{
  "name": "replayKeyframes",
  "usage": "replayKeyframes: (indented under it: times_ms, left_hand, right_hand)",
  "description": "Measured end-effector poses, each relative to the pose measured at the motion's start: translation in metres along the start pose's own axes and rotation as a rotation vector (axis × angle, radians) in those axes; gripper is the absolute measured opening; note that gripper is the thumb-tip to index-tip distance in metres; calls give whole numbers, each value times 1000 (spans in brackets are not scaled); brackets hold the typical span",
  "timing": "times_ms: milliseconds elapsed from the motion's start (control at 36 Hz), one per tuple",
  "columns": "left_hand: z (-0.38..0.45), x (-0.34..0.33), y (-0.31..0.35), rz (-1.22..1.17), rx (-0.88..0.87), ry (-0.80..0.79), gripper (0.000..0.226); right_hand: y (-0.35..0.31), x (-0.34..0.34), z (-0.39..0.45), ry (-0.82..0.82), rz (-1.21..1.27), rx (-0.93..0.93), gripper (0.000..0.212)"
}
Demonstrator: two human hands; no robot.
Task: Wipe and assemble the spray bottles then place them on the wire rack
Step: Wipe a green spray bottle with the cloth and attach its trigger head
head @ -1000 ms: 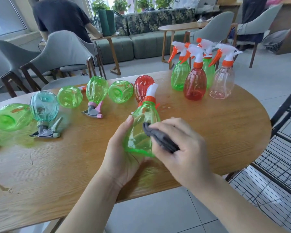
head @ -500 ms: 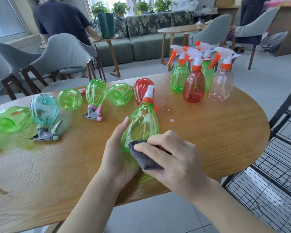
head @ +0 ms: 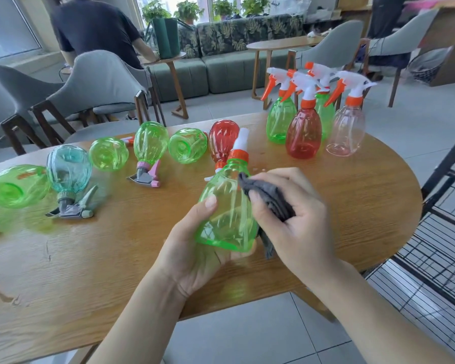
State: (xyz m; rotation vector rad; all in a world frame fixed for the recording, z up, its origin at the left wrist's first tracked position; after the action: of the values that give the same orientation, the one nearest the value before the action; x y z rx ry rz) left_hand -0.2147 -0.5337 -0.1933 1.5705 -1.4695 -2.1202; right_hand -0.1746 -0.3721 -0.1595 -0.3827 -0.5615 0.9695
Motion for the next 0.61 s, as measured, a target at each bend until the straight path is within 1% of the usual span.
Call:
replayKeyframes:
  times_ms: [28,83,139,194,278,389,472,528,611]
  left_hand:
    - [0,-4,1,-17,-16,-74,67]
    - [0,-8,2,-54,-19,-111,62]
    - [1,-10,2,-62,-7,-123,67]
    - [1,-12,1,-36,25,-139,74]
    - [1,-11,1,-17,54,-152,73]
    - [0,-9,1,-24,40,-108,55]
    - [-1,-11,3,-35,-5,-26,44]
    - [-1,-12,5,-82,-16,4,47]
    - [-2,-14,6,-136,17,4,54]
  right_hand:
    - [2,-2,-2,-6,-32,-8,16]
    - [5,-2,-2,-21,-58,-19,17]
    - [9,1,3,-9,-66,-44,17]
    - [13,5,9,11,-41,-115,17]
    - [16,6,10,11,-22,-146,17]
    - [8,1,2,-9,-43,-69,17]
    - [0,-4,-7,-45,-72,24,20]
    - [-6,-9,-13,-81,-108,95,20]
    - [-14,-14,-19,-102,-208,252,19]
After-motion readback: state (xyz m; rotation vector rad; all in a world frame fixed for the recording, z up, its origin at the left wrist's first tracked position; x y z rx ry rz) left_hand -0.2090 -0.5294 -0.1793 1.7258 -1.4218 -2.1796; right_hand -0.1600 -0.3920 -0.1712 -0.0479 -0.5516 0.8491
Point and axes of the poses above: each hand's wrist, its own z-axis towards the middle knuckle, its own x-axis out of the back of the hand, y = z × x, the point moved 2 cm from there along z, towards the middle knuckle, and after that the axes turned 4 degrees about -y, right-handed, at the moved point
